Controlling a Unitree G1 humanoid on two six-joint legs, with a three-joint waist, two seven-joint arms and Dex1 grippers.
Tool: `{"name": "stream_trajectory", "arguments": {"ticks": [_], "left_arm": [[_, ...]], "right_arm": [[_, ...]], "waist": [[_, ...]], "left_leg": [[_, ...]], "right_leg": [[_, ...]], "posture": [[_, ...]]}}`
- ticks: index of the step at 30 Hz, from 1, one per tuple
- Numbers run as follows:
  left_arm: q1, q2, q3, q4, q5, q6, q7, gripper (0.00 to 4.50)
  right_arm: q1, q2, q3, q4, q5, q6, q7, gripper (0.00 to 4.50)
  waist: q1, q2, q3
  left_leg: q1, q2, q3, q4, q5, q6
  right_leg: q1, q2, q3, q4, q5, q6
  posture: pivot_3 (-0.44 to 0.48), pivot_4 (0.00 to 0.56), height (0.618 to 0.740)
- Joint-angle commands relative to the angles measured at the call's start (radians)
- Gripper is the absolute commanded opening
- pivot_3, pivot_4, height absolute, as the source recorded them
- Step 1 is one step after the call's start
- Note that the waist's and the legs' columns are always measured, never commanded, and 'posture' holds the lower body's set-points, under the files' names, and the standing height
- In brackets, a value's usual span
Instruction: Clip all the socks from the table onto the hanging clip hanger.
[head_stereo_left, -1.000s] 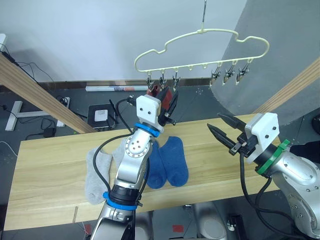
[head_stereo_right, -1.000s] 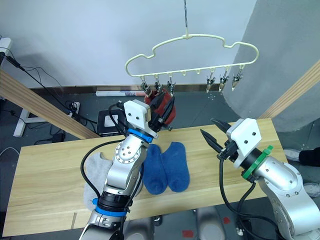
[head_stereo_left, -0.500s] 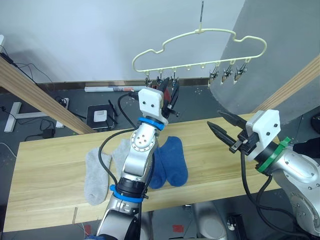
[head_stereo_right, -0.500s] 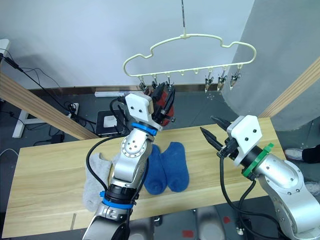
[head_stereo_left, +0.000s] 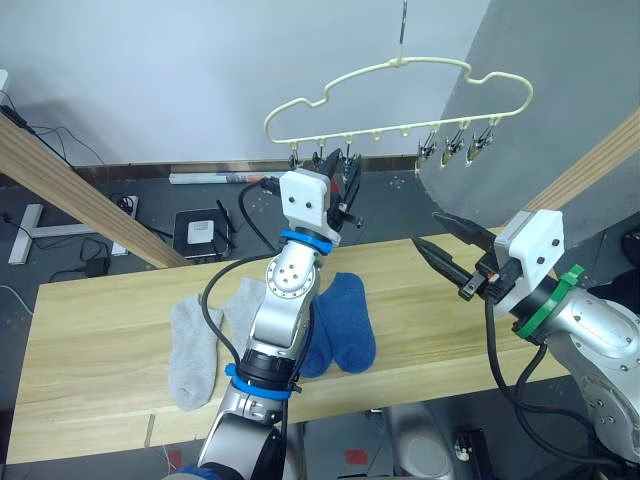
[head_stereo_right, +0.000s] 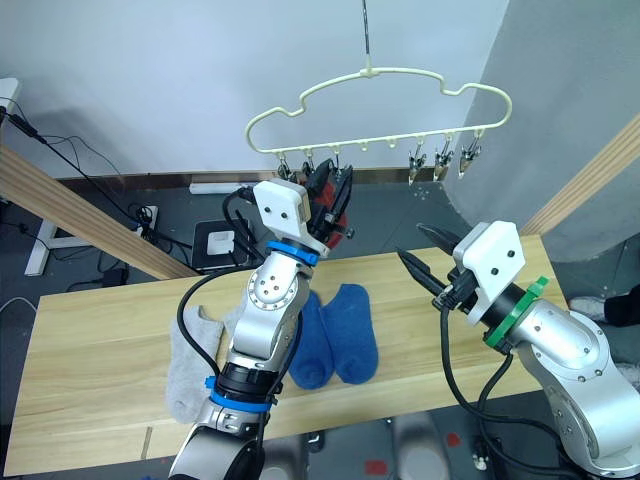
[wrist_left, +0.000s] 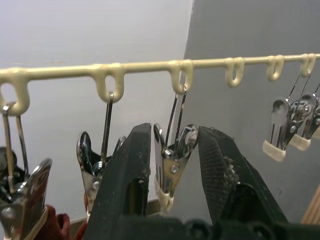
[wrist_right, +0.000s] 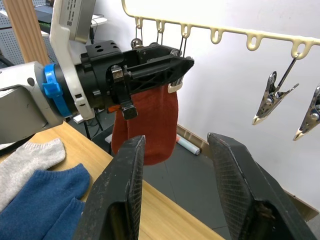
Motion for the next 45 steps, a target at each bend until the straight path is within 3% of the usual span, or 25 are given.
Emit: {"name": "stream_trajectory", "arguments": {"ticks": [1,13,18,39,45], "left_arm": [[-0.011,-0.012,0.0,-0.02,0.005,-0.012,0.009,1.56],[-0.02,-0.016,-0.004,-0.011,0.0,-0.008,0.013,1.56],[-0.02,-0.013,-0.003,-0.012,-0.002,-0.007,0.012,0.72],[-0.014,0.02,0.012,-0.059,-0.087,0.049,-0.107,0.72],[-0.014,0.012,0.01,-0.074,-0.042,0.084,-0.054,2.55]], "right_arm": [[0.008,-0.006,-0.016,-0.03,0.015,-0.022,0.001,2.08],[0.02,-0.005,-0.015,-0.035,0.013,-0.021,-0.004,2.08],[0.026,-0.003,-0.014,-0.038,0.014,-0.023,-0.005,2.08],[0.032,0.004,0.0,-0.04,0.013,-0.034,-0.011,2.08],[0.031,0.002,0.0,-0.038,0.013,-0.034,-0.009,2.08]], "waist": [[0.0,0.0,0.0],[0.0,0.0,0.0],[0.0,0.0,0.0],[0.0,0.0,0.0],[0.0,0.0,0.0]], "left_leg": [[0.0,0.0,0.0,0.0,0.0,0.0],[0.0,0.0,0.0,0.0,0.0,0.0],[0.0,0.0,0.0,0.0,0.0,0.0],[0.0,0.0,0.0,0.001,0.0,0.0],[0.0,0.0,0.0,0.001,0.0,0.0]], "right_leg": [[0.0,0.0,0.0,0.0,0.0,0.0],[0.0,0.0,0.0,0.0,0.0,0.0],[0.0,0.0,0.0,0.0,0.0,0.0],[0.0,0.0,0.0,0.001,0.0,0.0],[0.0,0.0,0.0,0.001,0.0,0.0]], "posture": [[-0.249,0.388,0.74],[-0.251,0.392,0.74],[-0.249,0.392,0.74],[-0.238,0.382,0.74],[-0.236,0.383,0.74]]}}
